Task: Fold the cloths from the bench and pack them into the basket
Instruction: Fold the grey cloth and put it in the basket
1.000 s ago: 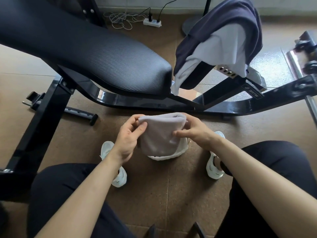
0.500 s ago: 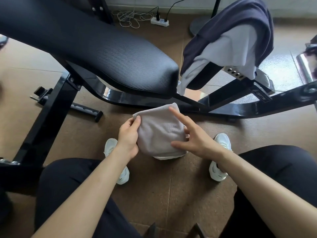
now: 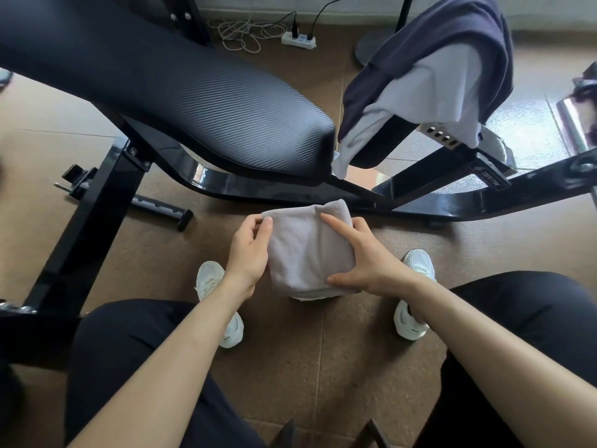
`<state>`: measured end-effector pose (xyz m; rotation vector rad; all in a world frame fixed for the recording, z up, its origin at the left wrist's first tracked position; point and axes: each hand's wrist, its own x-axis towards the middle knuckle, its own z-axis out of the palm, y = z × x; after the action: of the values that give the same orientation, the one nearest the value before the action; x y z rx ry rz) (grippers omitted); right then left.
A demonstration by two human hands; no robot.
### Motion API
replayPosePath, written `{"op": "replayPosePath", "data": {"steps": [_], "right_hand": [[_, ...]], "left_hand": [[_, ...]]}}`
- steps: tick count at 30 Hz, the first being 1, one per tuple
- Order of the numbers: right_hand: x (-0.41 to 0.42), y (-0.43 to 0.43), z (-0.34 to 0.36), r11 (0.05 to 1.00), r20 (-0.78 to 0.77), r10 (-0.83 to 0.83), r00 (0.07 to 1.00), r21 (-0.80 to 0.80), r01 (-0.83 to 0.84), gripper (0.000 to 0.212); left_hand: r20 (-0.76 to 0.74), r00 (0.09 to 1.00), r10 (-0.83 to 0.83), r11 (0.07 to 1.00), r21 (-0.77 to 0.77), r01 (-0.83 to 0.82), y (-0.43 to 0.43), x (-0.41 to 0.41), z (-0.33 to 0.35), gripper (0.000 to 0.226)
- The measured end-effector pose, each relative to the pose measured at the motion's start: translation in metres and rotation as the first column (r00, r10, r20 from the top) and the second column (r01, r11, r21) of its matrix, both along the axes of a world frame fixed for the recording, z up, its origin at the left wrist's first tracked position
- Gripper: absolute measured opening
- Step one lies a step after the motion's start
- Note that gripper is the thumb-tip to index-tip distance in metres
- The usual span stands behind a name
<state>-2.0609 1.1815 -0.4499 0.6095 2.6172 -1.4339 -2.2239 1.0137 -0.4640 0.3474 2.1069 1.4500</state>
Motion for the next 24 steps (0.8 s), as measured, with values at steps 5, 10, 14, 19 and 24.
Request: {"op": "replayPosePath", "data": {"steps": [5,10,14,19,24], "right_hand": [[0.003,0.004,0.0,0.992,-0.013,-0.075,0.997,-0.104,0.074,0.107],[0.003,0.005,-0.003,0.991,-0.029,-0.103,0.994,-0.085,0.1,0.107],[0.002,0.002,-0.003,0.994,-0.03,-0.098,0.995,-0.059,0.096,0.105],[0.0,-0.005,-0.006,0.998,-0.026,-0.024,0.999,0.051,0.025,0.1],[-0.001,-0.01,-0.009,0.999,-0.049,-0.009,0.999,0.041,0.011,0.094]], "left_hand": [[0.04,0.983,-0.182,0.982,0.056,0.18,-0.003,-0.001,0.005,0.068],[-0.263,0.856,-0.445,0.895,-0.135,0.424,-0.003,0.01,0.011,0.093],[-0.314,0.829,-0.463,0.875,-0.312,0.371,-0.003,0.016,0.009,0.085],[-0.367,0.797,-0.479,0.834,-0.474,0.282,0.002,0.023,0.007,0.092],[-0.436,0.705,-0.559,0.748,-0.631,0.204,0.006,0.032,0.007,0.098]]}}
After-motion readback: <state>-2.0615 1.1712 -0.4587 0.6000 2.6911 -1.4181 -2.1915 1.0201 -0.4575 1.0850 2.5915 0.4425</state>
